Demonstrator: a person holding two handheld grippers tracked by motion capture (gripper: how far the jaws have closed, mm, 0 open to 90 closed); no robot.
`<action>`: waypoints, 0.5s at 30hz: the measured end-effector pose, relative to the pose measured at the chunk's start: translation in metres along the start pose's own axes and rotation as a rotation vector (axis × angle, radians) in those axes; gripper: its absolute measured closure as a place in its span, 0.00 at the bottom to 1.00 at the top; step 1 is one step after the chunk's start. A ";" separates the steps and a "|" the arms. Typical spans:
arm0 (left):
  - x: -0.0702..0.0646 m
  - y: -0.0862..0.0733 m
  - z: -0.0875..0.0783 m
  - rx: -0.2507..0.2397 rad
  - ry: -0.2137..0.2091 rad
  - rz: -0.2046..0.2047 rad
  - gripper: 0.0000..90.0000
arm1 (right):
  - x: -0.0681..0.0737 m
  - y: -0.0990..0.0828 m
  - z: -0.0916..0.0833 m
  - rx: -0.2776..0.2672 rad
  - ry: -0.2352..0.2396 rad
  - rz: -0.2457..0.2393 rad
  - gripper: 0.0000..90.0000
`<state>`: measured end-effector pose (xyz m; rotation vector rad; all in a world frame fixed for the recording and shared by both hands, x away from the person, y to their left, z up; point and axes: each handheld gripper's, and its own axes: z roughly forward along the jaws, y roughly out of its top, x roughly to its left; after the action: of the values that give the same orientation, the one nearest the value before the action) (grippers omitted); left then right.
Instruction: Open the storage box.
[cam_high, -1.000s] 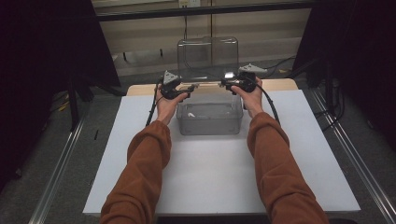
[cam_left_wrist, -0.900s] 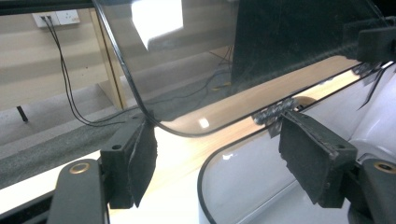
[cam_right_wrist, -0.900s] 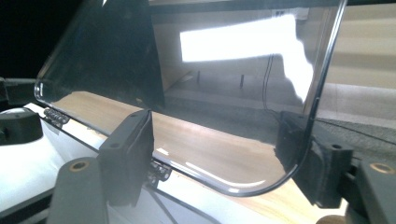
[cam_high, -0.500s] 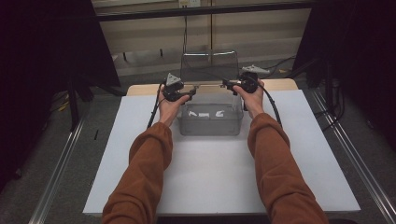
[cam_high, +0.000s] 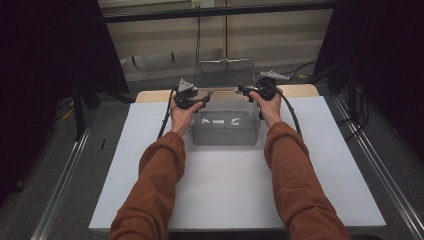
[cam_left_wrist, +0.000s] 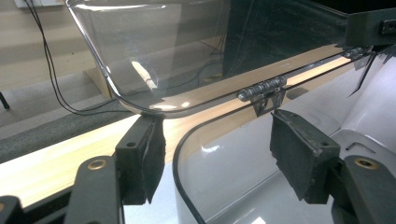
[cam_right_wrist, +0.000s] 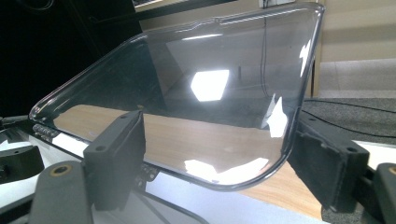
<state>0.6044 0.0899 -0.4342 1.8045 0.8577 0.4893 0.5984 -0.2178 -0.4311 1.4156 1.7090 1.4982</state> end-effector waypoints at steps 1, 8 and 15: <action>0.000 0.000 0.000 0.000 -0.001 0.002 0.41 | 0.000 0.000 0.000 0.002 -0.004 0.003 0.23; 0.001 -0.002 0.000 0.031 -0.024 -0.057 0.41 | 0.003 0.001 -0.001 -0.005 -0.045 -0.032 0.18; 0.001 -0.002 -0.002 0.067 -0.024 -0.042 0.43 | 0.004 0.000 -0.001 -0.010 -0.039 -0.037 0.22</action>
<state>0.6027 0.0923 -0.4351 1.8459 0.9033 0.4158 0.5959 -0.2147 -0.4294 1.3912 1.6927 1.4481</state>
